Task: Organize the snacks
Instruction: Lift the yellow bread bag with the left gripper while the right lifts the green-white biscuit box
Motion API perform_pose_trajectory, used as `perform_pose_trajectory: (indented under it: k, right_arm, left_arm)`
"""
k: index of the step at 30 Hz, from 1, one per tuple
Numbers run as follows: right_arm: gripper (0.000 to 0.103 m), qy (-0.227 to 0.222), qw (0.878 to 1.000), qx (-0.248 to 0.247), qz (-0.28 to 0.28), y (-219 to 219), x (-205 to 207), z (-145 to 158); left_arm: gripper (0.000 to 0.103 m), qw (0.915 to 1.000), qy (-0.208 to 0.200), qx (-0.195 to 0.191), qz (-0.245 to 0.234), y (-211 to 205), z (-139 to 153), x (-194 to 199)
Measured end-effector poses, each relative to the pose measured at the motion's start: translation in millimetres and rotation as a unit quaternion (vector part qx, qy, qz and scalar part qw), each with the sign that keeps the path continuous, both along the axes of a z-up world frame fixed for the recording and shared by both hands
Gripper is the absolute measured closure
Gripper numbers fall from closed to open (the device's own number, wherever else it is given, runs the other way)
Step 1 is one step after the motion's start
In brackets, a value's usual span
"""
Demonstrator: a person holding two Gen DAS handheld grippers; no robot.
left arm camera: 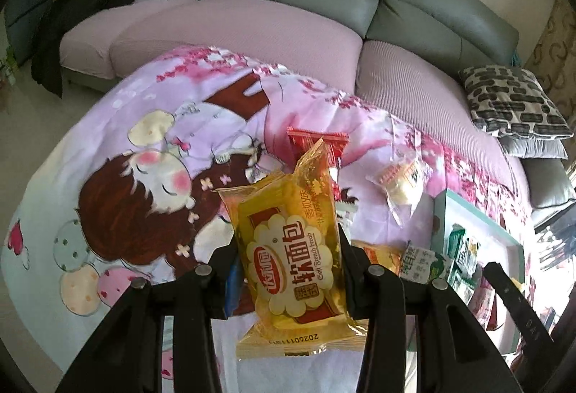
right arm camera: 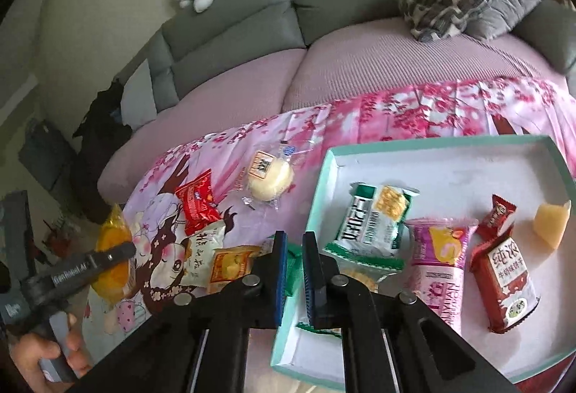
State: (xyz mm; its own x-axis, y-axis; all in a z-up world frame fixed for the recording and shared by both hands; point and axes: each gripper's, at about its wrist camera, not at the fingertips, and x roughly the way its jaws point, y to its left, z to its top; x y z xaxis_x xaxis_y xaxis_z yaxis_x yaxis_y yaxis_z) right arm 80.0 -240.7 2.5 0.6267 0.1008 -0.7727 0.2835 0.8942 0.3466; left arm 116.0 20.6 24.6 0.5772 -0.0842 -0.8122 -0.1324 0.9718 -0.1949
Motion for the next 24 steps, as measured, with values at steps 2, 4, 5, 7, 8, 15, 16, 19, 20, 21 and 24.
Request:
perform_pose_trajectory:
  k: [2,4,5,7,8,15,16,19,20,21,24]
  right_arm:
    - [0.094,0.0,1.0,0.001,-0.001,-2,0,-1]
    - [0.094,0.003,1.0,0.009,0.0,-2,1,-4]
    - [0.093,0.005,1.0,0.012,0.003,-1,3,-6]
    - [0.093,0.01,1.0,0.01,0.014,4,7,-10]
    - [0.093,0.011,1.0,0.009,0.018,6,8,-11]
    - [0.084,0.018,0.999,-0.004,0.034,22,16,-16]
    - [0.084,0.02,0.999,-0.005,0.036,23,17,-17]
    - [0.082,0.026,0.999,-0.01,0.039,27,20,-21]
    - [0.078,0.027,0.999,-0.015,0.04,28,21,-22]
    - [0.075,0.026,0.999,-0.017,0.041,28,21,-22]
    - [0.065,0.023,0.999,-0.022,0.044,31,23,-21]
  left_arm:
    - [0.058,1.0,0.008,0.0,-0.006,-4,-6,0]
    - [0.058,0.9998,0.015,-0.001,-0.012,-7,-12,-1]
    - [0.058,0.9997,0.018,-0.002,-0.015,-9,-16,-1]
    - [0.058,0.9995,0.024,-0.005,-0.02,-11,-21,-1]
    - [0.058,0.9994,0.026,-0.007,-0.021,-12,-23,-2]
    - [0.058,0.9988,0.036,-0.017,-0.03,-11,-35,-2]
    - [0.058,0.9987,0.037,-0.018,-0.03,-11,-35,-2]
    - [0.058,0.9985,0.038,-0.022,-0.031,-10,-38,-3]
    - [0.058,0.9985,0.039,-0.023,-0.032,-10,-38,-3]
    - [0.058,0.9984,0.039,-0.024,-0.033,-10,-39,-3]
    - [0.058,0.9982,0.04,-0.027,-0.035,-10,-41,-3]
